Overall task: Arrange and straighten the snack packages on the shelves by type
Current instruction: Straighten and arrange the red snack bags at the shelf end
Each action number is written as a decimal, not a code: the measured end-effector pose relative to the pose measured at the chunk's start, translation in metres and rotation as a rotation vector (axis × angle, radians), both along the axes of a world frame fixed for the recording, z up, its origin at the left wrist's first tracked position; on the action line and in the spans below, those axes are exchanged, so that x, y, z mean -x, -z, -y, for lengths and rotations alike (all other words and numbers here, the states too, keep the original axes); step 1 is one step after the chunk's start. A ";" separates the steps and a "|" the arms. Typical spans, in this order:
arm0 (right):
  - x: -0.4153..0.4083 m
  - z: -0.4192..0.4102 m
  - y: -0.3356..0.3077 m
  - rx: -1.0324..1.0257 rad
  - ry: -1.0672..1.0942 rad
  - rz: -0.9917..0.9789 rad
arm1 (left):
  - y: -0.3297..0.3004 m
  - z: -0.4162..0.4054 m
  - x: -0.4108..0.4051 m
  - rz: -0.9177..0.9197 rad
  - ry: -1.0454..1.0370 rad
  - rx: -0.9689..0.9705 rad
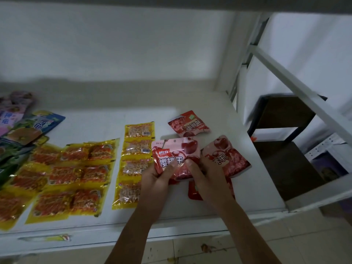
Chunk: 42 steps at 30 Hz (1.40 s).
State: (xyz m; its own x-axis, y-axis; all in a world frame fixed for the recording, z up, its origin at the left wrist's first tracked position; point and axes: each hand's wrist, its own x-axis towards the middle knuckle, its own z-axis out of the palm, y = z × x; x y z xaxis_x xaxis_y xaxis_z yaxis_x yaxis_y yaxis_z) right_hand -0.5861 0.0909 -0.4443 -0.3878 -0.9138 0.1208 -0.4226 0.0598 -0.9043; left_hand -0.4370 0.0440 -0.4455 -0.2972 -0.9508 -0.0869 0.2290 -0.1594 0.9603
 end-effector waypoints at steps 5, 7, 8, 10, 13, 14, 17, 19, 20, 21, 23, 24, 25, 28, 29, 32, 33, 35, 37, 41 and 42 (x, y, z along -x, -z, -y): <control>0.002 -0.002 0.002 0.004 -0.025 0.025 | 0.001 0.001 0.000 0.113 -0.029 0.099; 0.002 -0.003 -0.002 0.042 -0.045 0.107 | 0.001 0.001 0.001 0.121 -0.030 0.105; 0.000 -0.004 -0.003 0.060 -0.057 0.144 | 0.001 0.001 0.001 0.119 -0.028 0.104; -0.001 -0.004 -0.004 0.082 -0.055 0.154 | 0.000 -0.001 0.001 0.106 -0.030 0.097; 0.002 -0.002 -0.003 0.039 -0.043 0.097 | -0.004 -0.004 0.002 0.020 -0.019 0.028; 0.003 0.000 -0.001 0.013 -0.041 0.086 | -0.005 -0.005 0.003 -0.025 -0.009 -0.001; 0.004 0.002 0.002 -0.024 -0.053 0.057 | -0.012 -0.007 0.003 -0.133 -0.003 -0.083; 0.002 0.001 0.002 -0.002 -0.049 0.028 | -0.014 -0.007 0.003 -0.150 -0.023 -0.105; 0.001 0.002 0.002 0.007 -0.047 0.030 | -0.013 -0.006 0.002 -0.138 -0.038 -0.104; 0.001 0.002 0.002 0.013 -0.042 0.034 | -0.012 -0.005 0.002 -0.113 -0.051 -0.094; 0.001 0.001 0.001 0.031 -0.032 0.057 | -0.009 -0.003 0.002 -0.061 -0.070 -0.058; 0.002 0.001 0.001 0.041 -0.031 0.076 | -0.008 -0.003 0.003 -0.032 -0.084 -0.040; 0.003 0.000 0.001 0.042 -0.029 0.104 | -0.006 -0.003 0.003 0.004 -0.098 -0.017; 0.000 -0.001 -0.005 0.022 -0.039 0.202 | -0.002 -0.003 0.005 0.125 -0.128 0.068; -0.001 0.000 -0.006 0.022 -0.035 0.199 | -0.003 -0.003 0.006 0.147 -0.128 0.087; -0.002 0.000 -0.006 0.026 -0.013 0.153 | -0.005 -0.005 0.007 0.148 -0.116 0.101; -0.001 0.001 -0.006 0.026 -0.008 0.144 | -0.007 -0.006 0.006 0.132 -0.116 0.094; -0.001 0.001 -0.006 0.019 -0.002 0.132 | -0.009 -0.008 0.005 0.092 -0.101 0.068; -0.003 0.001 -0.007 0.042 0.006 0.122 | -0.010 -0.008 0.003 0.038 -0.049 0.043; -0.003 -0.001 -0.007 0.102 0.015 0.154 | -0.017 -0.006 0.000 0.096 0.043 0.007; -0.002 -0.001 -0.005 0.093 0.023 0.174 | -0.017 -0.006 -0.001 0.118 0.073 0.002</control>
